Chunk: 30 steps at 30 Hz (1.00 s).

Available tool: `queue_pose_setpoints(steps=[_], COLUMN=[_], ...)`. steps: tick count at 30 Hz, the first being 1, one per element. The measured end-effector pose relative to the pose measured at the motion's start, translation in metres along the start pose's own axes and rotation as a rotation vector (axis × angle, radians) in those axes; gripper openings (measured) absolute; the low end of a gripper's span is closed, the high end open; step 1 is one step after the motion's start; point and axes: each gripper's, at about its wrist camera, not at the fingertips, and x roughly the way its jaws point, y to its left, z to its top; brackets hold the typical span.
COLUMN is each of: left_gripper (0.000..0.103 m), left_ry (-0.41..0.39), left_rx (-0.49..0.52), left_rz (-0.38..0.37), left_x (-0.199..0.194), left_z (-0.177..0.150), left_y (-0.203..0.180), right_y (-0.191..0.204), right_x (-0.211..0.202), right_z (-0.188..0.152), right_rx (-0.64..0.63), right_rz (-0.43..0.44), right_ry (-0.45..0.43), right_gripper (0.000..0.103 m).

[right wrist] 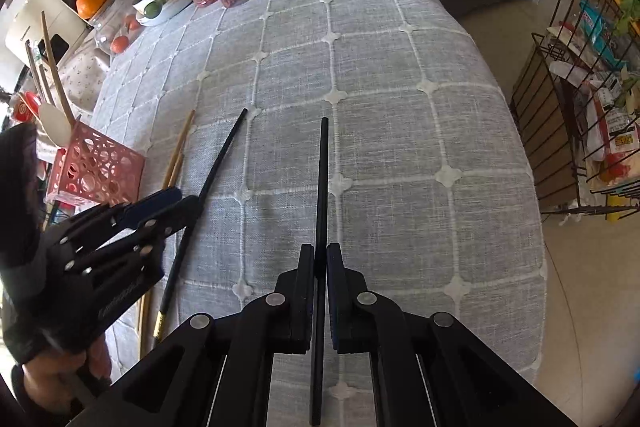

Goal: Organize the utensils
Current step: 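Grasp a black chopstick with the right tool while the left tool grasps another black chopstick, then carry both black chopsticks to the pink holder and release them inside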

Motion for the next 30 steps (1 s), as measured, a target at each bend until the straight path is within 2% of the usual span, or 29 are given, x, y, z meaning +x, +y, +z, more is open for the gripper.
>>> queue_pose_setpoints(steps=[6, 7, 8, 11, 21, 30], left_gripper=[0.018, 0.01, 0.007, 0.007, 0.007, 0.006], left_ry=[-0.002, -0.004, -0.006, -0.013, -0.16, -0.291], left_rx=[0.019, 0.024, 0.026, 0.01, 0.023, -0.013], left_rz=[0.032, 0.044, 0.049, 0.046, -0.004, -0.025], left_x=[0.006, 0.006, 0.008, 0.006, -0.06, -0.119], left_z=[0.001, 0.001, 0.002, 0.003, -0.012, -0.032], left_y=[-0.004, -0.005, -0.005, -0.004, -0.007, 0.014], right_y=[0.0, 0.0, 0.001, 0.006, 0.024, 0.05], right_x=[-0.005, -0.006, -0.007, -0.008, -0.028, -0.068], right_z=[-0.001, -0.001, -0.001, -0.001, -0.005, -0.016], right_rx=[-0.003, -0.004, -0.002, -0.009, -0.051, -0.112], right_rz=[0.022, 0.026, 0.031, 0.037, 0.069, 0.114], right_ry=[-0.009, -0.011, -0.014, -0.026, -0.101, -0.217], right_gripper=[0.006, 0.006, 0.006, 0.006, 0.006, 0.006])
